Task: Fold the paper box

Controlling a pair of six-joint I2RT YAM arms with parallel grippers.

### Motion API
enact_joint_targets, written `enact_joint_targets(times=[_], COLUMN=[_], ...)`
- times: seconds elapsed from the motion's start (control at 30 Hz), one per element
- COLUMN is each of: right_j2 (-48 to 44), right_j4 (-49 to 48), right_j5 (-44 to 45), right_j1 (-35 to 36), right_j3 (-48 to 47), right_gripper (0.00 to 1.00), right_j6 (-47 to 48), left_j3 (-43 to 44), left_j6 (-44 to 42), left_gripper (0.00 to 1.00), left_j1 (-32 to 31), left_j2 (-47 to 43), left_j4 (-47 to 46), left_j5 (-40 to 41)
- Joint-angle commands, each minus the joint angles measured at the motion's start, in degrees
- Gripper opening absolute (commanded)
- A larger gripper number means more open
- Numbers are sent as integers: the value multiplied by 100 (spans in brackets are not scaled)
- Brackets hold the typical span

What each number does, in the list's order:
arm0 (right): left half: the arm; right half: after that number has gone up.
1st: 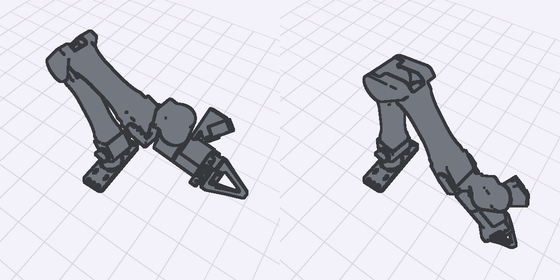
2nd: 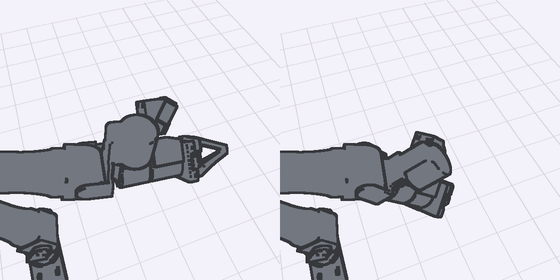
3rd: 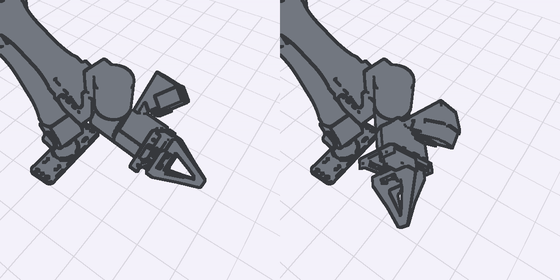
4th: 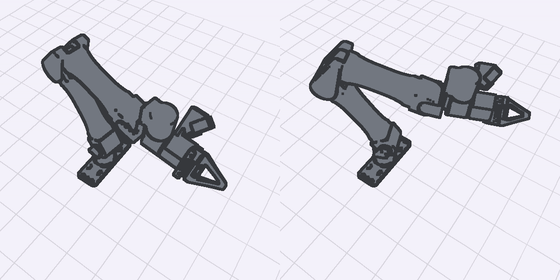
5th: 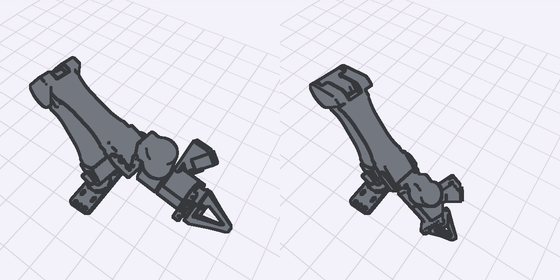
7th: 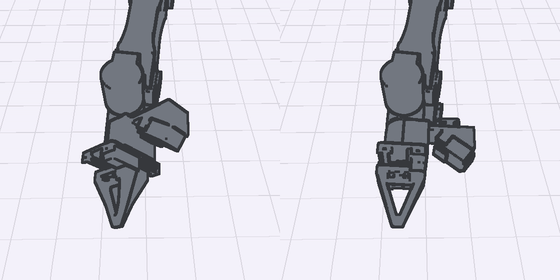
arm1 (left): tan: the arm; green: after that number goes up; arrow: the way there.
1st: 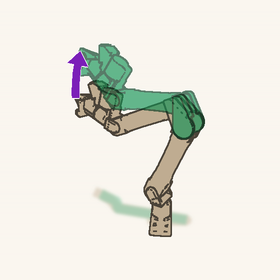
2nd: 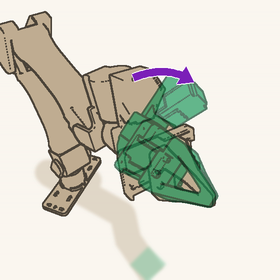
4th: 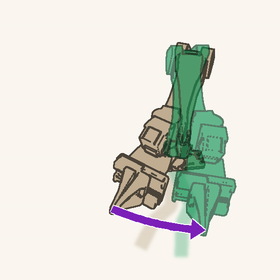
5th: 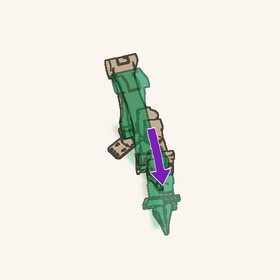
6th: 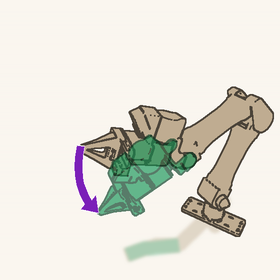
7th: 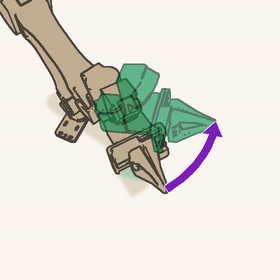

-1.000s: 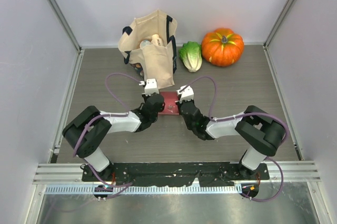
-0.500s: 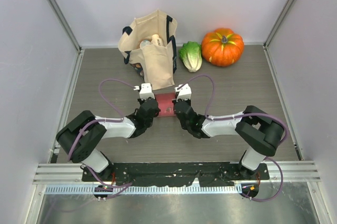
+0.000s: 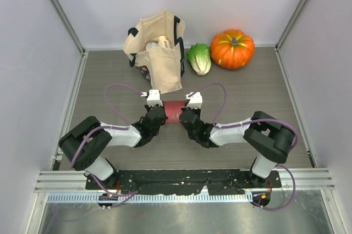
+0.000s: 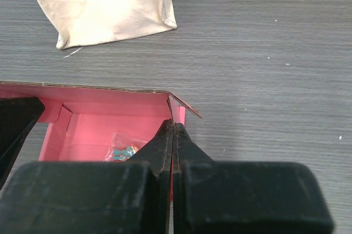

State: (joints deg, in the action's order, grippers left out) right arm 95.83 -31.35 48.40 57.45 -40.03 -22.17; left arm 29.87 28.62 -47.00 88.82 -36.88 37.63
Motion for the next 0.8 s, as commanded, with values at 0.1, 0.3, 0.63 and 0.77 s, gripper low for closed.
enact_joint_targets(times=[0.1,0.3,0.63,0.77], right_j2=[199,313,340,348], right_j4=[113,7,121,-571], right_j5=[793,855,1066,890], right_j1=[179,310,556,635], right_j3=[65,224,407,838], right_gripper=[1,1,1,1], right_j6=[-516,-701,-955,-780], left_j3=[-332,-596,-833,-930], left_j6=[-155,-225,-261,-225], left_gripper=[0,0,0,0], left_j1=[-239,-353,-476,-555], left_j2=[92,92,276,356], left_j4=[-609,-952,-1268,-1383], left_j5=[121,175,280,403])
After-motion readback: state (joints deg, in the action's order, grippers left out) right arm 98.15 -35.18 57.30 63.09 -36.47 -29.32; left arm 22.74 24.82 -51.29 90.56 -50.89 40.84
